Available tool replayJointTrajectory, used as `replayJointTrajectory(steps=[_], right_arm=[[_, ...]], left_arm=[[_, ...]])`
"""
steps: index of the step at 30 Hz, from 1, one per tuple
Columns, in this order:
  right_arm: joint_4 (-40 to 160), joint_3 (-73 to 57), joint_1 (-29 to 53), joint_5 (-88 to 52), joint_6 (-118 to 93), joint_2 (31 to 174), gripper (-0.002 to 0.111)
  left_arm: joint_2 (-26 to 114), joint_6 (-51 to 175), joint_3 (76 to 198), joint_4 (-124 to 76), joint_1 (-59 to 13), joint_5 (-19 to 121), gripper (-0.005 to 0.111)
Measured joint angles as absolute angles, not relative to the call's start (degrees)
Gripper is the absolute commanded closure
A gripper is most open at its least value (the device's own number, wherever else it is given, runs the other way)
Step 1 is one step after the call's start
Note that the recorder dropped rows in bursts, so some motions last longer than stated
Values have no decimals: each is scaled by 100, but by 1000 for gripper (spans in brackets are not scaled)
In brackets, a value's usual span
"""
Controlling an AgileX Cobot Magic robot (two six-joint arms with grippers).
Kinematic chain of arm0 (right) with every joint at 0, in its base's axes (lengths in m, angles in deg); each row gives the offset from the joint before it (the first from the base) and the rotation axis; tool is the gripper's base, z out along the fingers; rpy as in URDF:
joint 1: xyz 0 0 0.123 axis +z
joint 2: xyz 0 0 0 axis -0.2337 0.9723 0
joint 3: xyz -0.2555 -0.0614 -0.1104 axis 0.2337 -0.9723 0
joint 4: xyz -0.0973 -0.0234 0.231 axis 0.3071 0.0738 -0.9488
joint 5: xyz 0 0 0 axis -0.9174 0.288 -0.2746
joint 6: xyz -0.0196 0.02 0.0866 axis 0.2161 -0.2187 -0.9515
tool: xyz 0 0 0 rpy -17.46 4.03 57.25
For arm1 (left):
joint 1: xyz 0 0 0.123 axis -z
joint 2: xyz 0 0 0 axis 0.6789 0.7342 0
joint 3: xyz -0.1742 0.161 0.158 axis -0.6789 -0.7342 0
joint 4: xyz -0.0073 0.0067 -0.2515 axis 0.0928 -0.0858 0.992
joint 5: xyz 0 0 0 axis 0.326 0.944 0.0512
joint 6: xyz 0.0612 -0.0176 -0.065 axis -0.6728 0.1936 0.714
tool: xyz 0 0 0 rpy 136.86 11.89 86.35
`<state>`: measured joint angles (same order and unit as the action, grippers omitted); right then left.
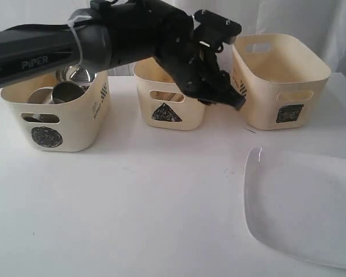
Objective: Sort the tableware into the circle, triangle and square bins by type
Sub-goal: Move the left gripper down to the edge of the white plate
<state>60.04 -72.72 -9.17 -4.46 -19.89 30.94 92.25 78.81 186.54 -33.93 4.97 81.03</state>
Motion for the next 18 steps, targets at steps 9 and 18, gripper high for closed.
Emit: replayJointTrajectory(steps=[9, 18], right_arm=[[6004, -7272, -917, -446, -1989, 3094, 108], [6004, -7272, -917, -446, -1989, 3094, 108]], left_arm=[[9012, 7896, 17886, -2617, 867, 8533, 71], [9012, 8043, 17295, -1692, 1152, 7712, 40]])
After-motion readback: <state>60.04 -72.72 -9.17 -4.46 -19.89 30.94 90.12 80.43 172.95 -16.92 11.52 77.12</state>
